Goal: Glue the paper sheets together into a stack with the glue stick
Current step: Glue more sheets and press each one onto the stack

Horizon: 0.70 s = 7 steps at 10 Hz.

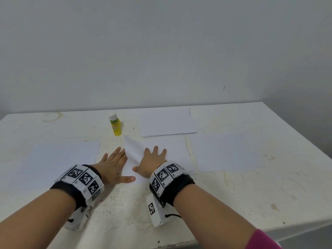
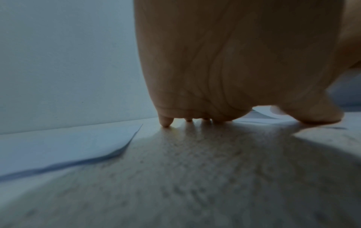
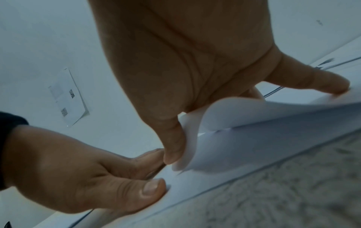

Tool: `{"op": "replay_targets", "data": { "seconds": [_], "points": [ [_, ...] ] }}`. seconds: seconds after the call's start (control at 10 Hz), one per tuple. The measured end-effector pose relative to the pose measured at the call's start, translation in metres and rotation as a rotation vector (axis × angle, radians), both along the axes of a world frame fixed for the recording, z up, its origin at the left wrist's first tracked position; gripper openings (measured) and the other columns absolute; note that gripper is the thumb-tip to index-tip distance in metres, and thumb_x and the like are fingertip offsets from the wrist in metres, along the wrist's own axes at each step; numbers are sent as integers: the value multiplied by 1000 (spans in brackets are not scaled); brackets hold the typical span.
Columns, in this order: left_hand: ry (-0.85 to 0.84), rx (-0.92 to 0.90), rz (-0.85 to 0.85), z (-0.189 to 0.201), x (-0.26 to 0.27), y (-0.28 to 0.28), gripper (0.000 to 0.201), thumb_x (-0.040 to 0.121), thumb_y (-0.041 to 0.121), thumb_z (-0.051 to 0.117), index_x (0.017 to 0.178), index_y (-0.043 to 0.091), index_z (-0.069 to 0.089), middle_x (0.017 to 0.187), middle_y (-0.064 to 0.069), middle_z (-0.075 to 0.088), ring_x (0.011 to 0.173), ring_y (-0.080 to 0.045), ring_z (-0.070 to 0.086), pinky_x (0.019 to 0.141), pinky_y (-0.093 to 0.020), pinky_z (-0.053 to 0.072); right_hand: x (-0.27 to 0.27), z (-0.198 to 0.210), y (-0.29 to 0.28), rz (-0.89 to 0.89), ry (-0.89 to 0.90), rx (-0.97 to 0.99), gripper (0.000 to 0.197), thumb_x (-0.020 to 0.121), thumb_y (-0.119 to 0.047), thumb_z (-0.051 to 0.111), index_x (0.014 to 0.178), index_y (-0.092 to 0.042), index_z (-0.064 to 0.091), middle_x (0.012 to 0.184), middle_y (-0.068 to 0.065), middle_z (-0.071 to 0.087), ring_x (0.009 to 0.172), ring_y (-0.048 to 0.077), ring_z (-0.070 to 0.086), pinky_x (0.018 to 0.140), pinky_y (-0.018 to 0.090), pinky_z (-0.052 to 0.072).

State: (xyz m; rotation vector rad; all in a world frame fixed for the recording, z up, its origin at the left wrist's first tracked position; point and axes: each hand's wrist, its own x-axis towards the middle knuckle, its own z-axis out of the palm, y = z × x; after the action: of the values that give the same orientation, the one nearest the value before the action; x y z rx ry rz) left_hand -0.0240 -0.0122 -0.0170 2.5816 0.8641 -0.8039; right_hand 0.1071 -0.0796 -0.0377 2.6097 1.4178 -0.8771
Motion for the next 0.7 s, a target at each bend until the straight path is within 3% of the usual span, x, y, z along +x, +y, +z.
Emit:
{"op": "replay_targets", "data": {
  "seconds": [0.7],
  "points": [
    [-11,5,5,1,0,-1,161,15,103,-12,147,11,-26,157,-3,-27,145,-23,-22,118,-52,0,6,-13,-2,18,-15,-25,103,83,-68,51,152,-15,-2,159,15,-9,145,38,-13,112,65,10]
  ]
}}
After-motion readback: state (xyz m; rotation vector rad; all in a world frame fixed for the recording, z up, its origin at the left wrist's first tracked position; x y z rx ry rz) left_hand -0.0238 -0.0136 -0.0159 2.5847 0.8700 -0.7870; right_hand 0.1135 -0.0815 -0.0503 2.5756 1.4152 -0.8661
